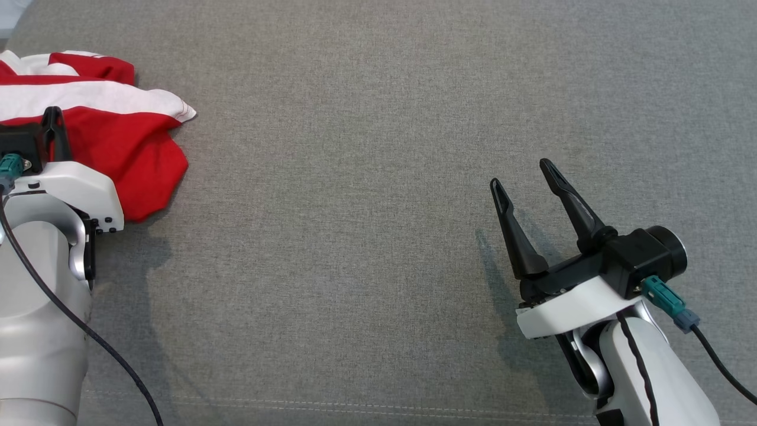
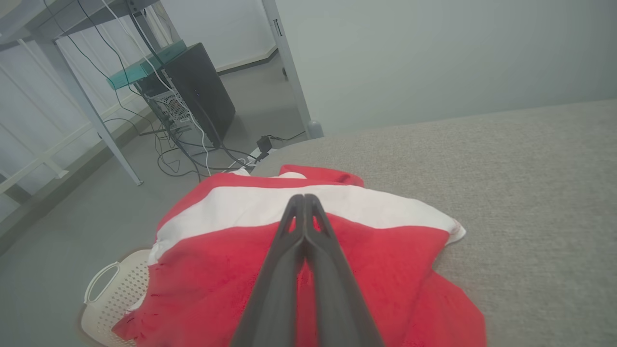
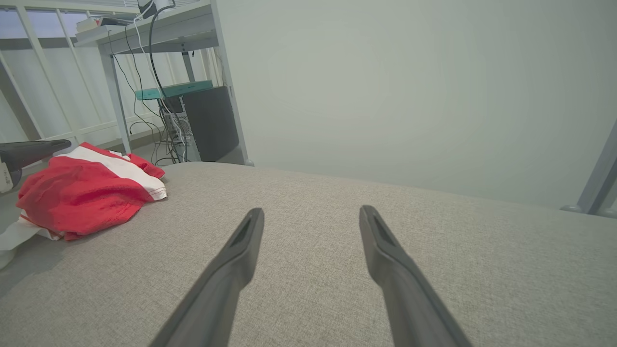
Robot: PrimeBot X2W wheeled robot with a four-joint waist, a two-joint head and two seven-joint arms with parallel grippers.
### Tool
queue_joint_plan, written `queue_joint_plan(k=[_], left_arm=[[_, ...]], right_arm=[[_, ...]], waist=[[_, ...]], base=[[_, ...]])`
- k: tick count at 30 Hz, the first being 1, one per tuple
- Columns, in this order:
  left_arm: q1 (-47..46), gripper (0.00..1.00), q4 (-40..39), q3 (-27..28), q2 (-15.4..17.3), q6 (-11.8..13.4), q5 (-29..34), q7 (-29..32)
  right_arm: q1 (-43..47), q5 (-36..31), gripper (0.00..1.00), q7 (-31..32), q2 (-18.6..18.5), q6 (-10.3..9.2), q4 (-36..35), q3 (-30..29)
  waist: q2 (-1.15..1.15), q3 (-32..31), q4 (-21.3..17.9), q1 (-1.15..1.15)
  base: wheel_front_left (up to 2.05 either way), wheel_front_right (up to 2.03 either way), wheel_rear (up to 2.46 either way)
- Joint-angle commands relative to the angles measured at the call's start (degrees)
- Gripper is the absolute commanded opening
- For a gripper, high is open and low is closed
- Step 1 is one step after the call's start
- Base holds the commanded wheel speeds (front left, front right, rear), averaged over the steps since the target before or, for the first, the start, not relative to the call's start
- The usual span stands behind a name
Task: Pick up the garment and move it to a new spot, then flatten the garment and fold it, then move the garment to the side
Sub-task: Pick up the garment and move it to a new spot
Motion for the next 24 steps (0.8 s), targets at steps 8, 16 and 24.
queue_joint_plan(k=[8, 16, 24], left_arm=[[0.00, 1.00, 0.19, 1.64, 2.89, 0.82, -1.11, -0.33], [-1.66, 1.00, 5.55, 1.64, 4.03, 0.85, -1.61, -0.33], [-2.76, 0.00, 6.62, 1.69, 5.20, 0.32, -2.22, -0.33]], right_arm=[[0.39, 0.60, 1.00, -0.77, 0.79, 0.40, -1.16, 1.20], [-0.39, 1.01, 1.00, -0.77, 0.84, 0.40, -1.17, 1.52], [-0.70, 0.98, 1.00, -0.77, 0.88, 0.40, -1.56, 1.26]], waist=[[0.00, 1.74, -0.38, 0.00], [0.00, 3.34, -1.60, 0.00], [0.00, 4.77, -2.34, 0.00]], base=[[0.00, 0.00, 0.00], [0.00, 0.00, 0.00], [0.00, 0.00, 0.00]])
